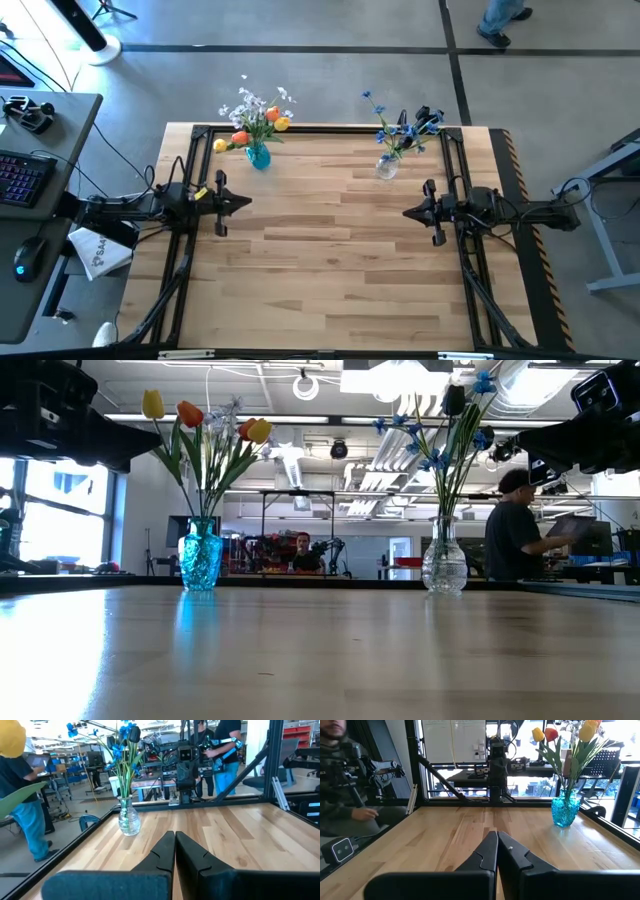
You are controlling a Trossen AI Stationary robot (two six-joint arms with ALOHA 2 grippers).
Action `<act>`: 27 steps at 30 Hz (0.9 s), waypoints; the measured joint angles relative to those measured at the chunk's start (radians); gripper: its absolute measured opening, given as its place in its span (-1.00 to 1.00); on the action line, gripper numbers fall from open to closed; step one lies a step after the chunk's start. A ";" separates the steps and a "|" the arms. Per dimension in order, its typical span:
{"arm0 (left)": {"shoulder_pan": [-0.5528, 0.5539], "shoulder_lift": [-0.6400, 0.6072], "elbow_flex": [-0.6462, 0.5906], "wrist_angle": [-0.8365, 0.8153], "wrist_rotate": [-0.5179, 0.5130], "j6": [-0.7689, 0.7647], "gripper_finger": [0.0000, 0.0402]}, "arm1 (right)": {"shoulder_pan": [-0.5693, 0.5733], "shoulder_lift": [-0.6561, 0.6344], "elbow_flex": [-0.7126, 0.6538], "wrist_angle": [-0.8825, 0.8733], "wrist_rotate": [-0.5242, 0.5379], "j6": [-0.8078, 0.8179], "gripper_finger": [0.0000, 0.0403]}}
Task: Sort flowers into vase by color
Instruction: Return to Home Position
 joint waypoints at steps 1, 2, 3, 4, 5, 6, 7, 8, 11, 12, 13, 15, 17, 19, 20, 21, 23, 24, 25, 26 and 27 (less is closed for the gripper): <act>0.000 0.003 0.000 0.000 0.000 0.000 -1.00 | 0.000 0.000 0.000 0.000 0.000 0.000 -1.00; 0.000 0.009 0.000 0.000 0.001 0.000 -1.00 | 0.000 0.000 0.000 0.000 0.000 0.000 -1.00; 0.000 0.010 0.000 -0.003 0.001 0.000 -1.00 | 0.000 0.000 0.000 0.000 0.000 0.000 -1.00; 0.000 0.010 0.000 -0.003 0.002 0.000 -1.00 | 0.000 0.000 0.000 0.000 0.000 0.000 -1.00; 0.000 0.010 0.000 0.000 0.002 0.000 -1.00 | 0.000 0.000 0.000 0.000 0.000 0.000 -1.00; 0.000 0.010 0.000 0.000 0.002 0.000 -1.00 | 0.000 0.000 0.000 0.000 0.000 0.000 -1.00; 0.000 0.010 0.000 -0.001 0.002 0.000 -1.00 | 0.000 0.000 0.000 0.000 0.000 0.000 -1.00; 0.000 0.010 0.000 -0.002 0.002 0.000 -1.00 | 0.000 0.000 0.000 0.000 0.000 0.000 -1.00; 0.000 0.010 0.000 -0.001 0.002 0.000 -1.00 | 0.000 0.000 0.000 0.000 0.000 0.000 -1.00; 0.000 0.010 0.000 -0.001 0.002 0.000 -1.00 | 0.000 0.000 0.000 0.000 0.000 0.000 -1.00; 0.000 0.010 0.000 -0.001 0.002 0.000 -1.00 | 0.000 0.000 0.000 0.000 0.000 0.000 -1.00; 0.000 0.010 0.000 -0.001 0.002 0.000 -1.00 | 0.000 0.000 0.000 0.000 0.000 0.000 -1.00; 0.000 0.010 0.000 -0.001 0.002 0.000 -1.00 | 0.000 0.000 0.000 0.000 0.000 0.000 -1.00; 0.000 0.010 0.000 -0.001 0.002 0.000 -1.00 | 0.000 0.000 0.000 0.000 0.000 0.000 -1.00; 0.000 0.010 0.000 -0.001 0.002 0.000 -1.00 | 0.000 0.000 0.000 0.000 0.000 0.000 -1.00; 0.000 0.010 0.000 -0.001 0.002 0.000 -1.00 | 0.000 0.000 0.000 0.000 0.000 0.000 -1.00; 0.000 0.010 0.000 -0.001 0.002 0.000 -1.00 | 0.000 0.000 0.000 0.000 0.000 0.000 -1.00; 0.000 0.010 0.000 -0.001 0.002 0.000 -1.00 | 0.000 0.000 0.000 0.000 0.000 0.000 -1.00; 0.000 0.010 0.000 -0.001 0.002 0.000 -1.00 | 0.000 0.000 0.000 0.000 0.000 0.000 -1.00; 0.000 0.010 0.000 -0.001 0.002 0.000 -1.00 | 0.000 0.000 0.000 0.000 0.000 0.000 -1.00; 0.000 0.010 0.000 -0.001 0.002 0.000 -1.00 | 0.000 0.000 0.000 0.000 0.000 0.000 -1.00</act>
